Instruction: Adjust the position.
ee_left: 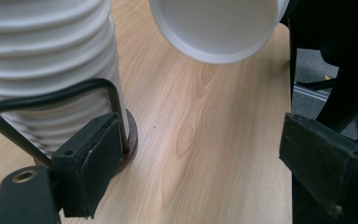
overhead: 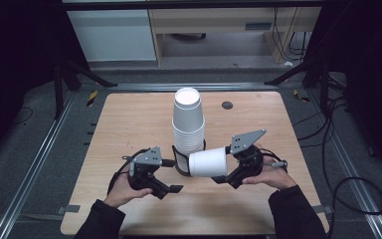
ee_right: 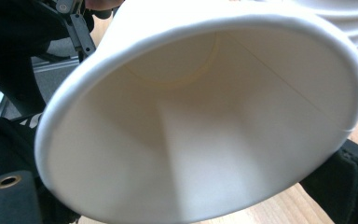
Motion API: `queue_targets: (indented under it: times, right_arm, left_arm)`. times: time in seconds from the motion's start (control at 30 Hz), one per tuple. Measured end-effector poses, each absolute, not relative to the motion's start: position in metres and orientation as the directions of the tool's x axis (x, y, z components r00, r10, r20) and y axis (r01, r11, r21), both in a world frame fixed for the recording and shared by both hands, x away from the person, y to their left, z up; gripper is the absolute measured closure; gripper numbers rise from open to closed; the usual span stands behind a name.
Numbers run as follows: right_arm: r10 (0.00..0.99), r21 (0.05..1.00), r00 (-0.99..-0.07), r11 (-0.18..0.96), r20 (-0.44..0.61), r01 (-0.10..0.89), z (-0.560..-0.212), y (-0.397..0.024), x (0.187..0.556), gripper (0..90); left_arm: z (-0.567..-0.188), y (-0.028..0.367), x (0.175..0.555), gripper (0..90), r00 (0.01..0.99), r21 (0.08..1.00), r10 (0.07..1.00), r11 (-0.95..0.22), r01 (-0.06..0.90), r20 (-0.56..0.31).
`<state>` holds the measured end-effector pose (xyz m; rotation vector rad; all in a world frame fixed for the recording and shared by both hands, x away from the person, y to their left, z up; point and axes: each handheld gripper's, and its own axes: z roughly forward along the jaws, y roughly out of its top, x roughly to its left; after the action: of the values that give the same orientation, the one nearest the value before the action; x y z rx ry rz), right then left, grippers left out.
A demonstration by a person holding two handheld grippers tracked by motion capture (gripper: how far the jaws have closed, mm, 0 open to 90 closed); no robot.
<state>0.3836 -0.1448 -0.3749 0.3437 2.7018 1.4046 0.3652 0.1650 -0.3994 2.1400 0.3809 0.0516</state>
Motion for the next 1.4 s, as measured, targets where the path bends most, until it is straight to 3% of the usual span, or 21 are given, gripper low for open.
queue_targets:
  times: [0.73,1.4]
  right_arm:
    - [0.15,0.693,-0.988,0.716,-0.032,0.086,-0.375,-0.112,0.384,9.4]
    - [0.094,0.628,-0.995,0.776,-0.022,0.06,-0.388,-0.085,0.382,9.4]
  left_arm:
    - [-0.4,0.146,0.369,9.2,0.967,0.772,0.24,-0.597,0.218,-0.087]
    - [-0.405,0.131,0.369,10.5,0.979,0.728,0.181,-0.66,0.188,-0.089]
